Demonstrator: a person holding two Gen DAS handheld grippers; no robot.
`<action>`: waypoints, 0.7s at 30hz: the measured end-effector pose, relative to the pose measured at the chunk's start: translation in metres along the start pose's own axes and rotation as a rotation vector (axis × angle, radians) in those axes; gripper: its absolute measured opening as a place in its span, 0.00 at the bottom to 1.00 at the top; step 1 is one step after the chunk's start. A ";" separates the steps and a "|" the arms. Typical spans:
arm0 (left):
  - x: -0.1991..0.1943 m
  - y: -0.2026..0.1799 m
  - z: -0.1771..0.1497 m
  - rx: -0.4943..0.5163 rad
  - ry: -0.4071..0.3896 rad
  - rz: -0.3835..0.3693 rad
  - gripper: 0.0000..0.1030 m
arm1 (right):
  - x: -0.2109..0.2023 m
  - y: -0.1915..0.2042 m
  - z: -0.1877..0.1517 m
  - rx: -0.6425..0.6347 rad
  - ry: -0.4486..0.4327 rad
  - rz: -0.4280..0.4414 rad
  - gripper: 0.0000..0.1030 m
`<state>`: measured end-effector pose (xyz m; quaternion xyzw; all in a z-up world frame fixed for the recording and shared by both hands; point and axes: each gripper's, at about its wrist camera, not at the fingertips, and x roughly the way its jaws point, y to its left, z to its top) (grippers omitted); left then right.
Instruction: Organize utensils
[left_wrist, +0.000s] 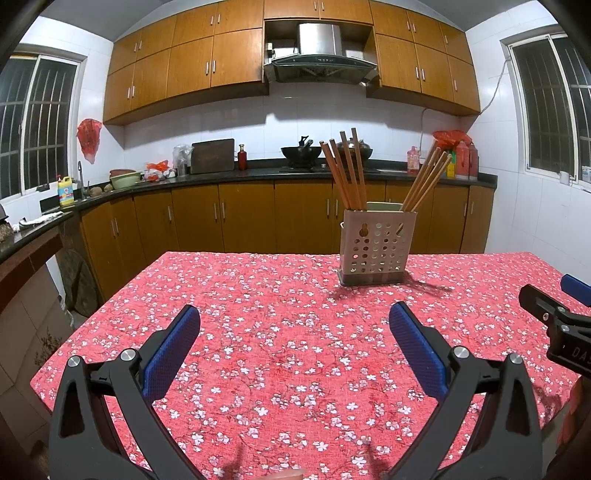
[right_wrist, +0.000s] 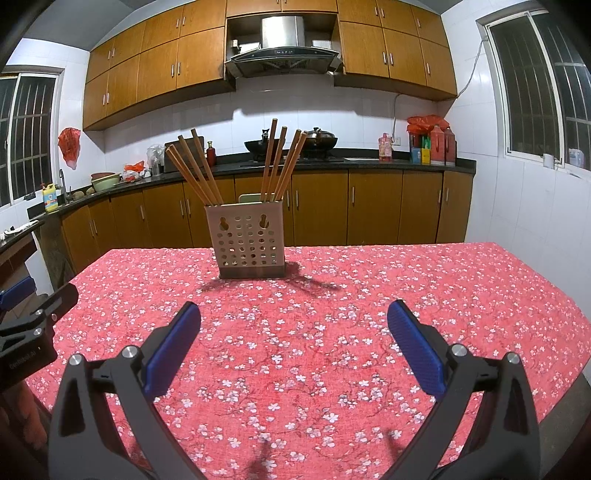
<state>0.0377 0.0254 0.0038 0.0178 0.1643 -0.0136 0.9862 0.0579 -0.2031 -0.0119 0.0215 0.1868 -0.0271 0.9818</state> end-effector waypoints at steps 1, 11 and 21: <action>0.000 0.000 0.000 0.000 0.000 0.000 0.98 | 0.000 0.000 0.000 0.000 0.001 0.000 0.96; 0.000 -0.001 -0.001 -0.002 0.001 0.002 0.98 | 0.001 0.001 -0.001 0.000 0.003 0.001 0.96; 0.000 -0.003 -0.004 -0.002 0.003 0.000 0.98 | 0.001 0.001 -0.002 0.000 0.005 0.001 0.96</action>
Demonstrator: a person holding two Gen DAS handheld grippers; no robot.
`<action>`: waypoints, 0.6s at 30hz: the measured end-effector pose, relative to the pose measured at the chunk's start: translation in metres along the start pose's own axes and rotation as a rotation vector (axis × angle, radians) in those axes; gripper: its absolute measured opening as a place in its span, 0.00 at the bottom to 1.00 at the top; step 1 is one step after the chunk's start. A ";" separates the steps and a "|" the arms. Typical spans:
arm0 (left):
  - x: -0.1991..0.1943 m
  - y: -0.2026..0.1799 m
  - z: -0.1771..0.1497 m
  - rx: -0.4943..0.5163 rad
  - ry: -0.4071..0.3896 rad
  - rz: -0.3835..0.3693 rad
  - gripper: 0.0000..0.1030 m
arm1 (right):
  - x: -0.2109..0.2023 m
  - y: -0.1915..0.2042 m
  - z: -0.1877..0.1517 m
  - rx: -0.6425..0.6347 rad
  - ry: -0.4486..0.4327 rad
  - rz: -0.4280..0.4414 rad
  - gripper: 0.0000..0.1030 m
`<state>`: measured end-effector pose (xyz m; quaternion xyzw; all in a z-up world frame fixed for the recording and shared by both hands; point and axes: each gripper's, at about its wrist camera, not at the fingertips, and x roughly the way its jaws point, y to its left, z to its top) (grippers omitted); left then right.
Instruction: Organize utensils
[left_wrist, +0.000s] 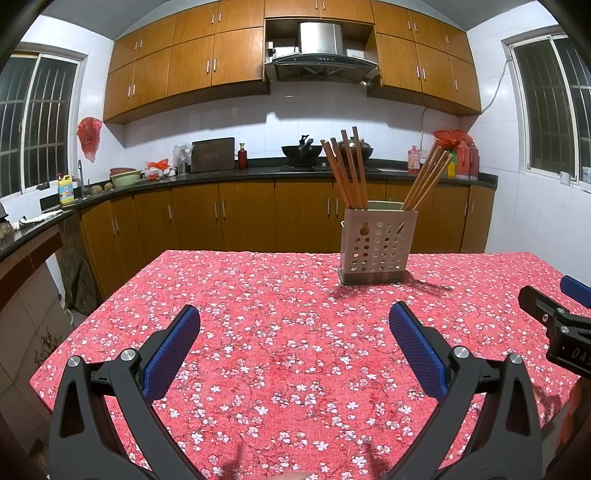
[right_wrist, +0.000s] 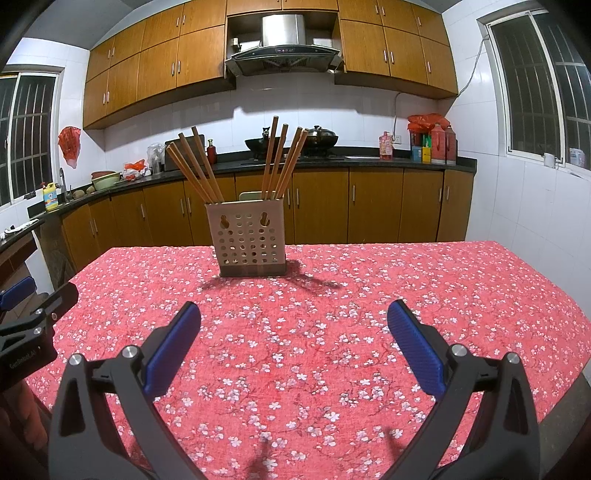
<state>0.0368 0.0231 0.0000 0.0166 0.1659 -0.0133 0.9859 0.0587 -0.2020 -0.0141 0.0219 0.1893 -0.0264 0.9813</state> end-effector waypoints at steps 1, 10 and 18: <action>0.000 0.000 0.000 0.000 0.000 0.001 0.98 | 0.000 0.000 0.000 0.000 0.000 0.000 0.96; 0.001 0.001 0.000 -0.001 0.001 0.000 0.98 | 0.001 0.001 -0.001 -0.001 0.002 0.002 0.96; 0.003 -0.001 -0.004 0.001 0.005 -0.004 0.98 | 0.001 0.001 -0.001 -0.001 0.003 0.001 0.96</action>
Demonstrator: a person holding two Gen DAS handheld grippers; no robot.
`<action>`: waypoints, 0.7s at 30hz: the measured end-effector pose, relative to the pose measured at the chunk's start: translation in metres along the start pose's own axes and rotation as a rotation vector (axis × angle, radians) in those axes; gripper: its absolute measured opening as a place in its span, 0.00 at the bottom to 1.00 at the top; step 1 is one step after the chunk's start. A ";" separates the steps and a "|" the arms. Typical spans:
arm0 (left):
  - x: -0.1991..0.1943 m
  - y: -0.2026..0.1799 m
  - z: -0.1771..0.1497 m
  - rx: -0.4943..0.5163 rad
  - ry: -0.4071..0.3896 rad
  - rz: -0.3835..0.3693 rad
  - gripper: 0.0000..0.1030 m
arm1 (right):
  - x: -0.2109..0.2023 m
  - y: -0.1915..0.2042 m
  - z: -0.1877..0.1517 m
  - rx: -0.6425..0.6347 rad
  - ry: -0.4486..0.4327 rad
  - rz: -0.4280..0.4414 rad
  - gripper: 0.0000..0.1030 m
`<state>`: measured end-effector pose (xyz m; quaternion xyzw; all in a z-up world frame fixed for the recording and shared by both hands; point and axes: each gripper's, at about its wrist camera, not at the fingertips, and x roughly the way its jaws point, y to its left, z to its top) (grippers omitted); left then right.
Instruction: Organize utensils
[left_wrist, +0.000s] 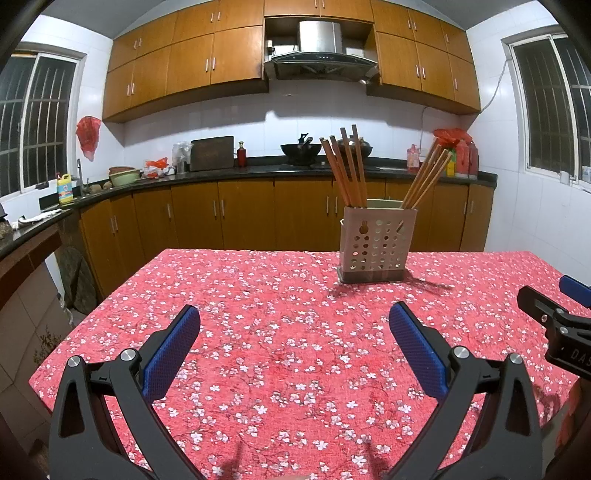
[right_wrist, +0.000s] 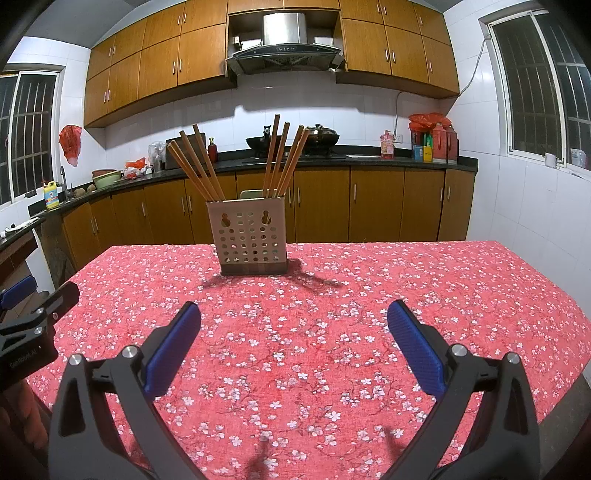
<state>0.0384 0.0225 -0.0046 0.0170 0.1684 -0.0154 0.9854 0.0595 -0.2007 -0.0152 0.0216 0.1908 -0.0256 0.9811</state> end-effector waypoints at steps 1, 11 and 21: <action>0.000 0.001 0.000 -0.001 0.000 0.000 0.98 | 0.000 0.001 -0.001 0.000 0.000 0.000 0.96; 0.001 0.002 0.000 -0.010 0.008 -0.003 0.98 | 0.001 0.001 -0.001 0.000 0.002 0.001 0.96; 0.000 0.002 0.000 -0.008 0.007 0.004 0.98 | 0.000 -0.001 0.000 0.001 0.002 0.001 0.96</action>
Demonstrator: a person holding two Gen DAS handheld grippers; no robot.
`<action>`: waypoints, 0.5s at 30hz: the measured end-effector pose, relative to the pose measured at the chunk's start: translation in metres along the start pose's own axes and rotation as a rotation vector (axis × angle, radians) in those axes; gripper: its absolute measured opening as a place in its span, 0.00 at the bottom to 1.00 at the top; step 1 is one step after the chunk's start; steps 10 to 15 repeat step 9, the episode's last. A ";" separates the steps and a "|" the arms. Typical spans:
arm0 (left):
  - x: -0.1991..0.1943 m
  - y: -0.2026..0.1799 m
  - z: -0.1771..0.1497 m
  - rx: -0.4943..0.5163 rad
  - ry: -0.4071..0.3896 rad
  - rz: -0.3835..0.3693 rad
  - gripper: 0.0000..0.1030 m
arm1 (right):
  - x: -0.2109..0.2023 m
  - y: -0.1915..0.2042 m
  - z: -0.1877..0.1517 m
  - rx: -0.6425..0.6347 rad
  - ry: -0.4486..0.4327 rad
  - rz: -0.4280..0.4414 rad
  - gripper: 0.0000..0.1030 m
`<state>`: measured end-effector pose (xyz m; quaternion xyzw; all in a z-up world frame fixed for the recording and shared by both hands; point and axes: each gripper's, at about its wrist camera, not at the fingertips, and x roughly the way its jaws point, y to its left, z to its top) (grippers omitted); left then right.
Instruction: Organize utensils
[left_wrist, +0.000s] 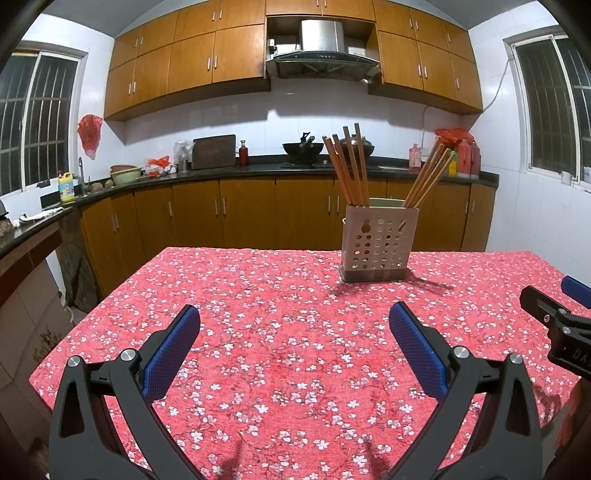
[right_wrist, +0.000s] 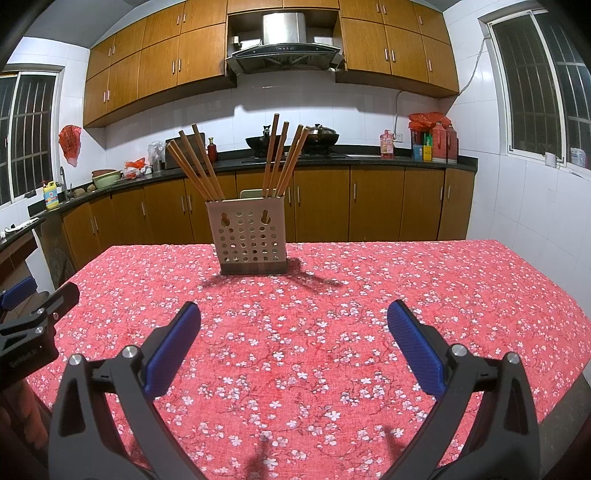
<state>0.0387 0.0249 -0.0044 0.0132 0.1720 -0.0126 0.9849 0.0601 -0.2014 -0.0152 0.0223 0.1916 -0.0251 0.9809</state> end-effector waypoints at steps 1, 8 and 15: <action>0.001 0.001 0.001 0.000 0.001 0.000 0.98 | 0.000 0.000 0.000 0.000 0.000 0.000 0.96; 0.000 0.002 0.001 -0.001 0.007 -0.002 0.98 | 0.000 -0.001 0.001 -0.001 0.000 0.001 0.96; 0.000 0.003 0.001 -0.002 0.008 -0.002 0.98 | 0.000 -0.001 0.000 -0.001 0.001 0.001 0.96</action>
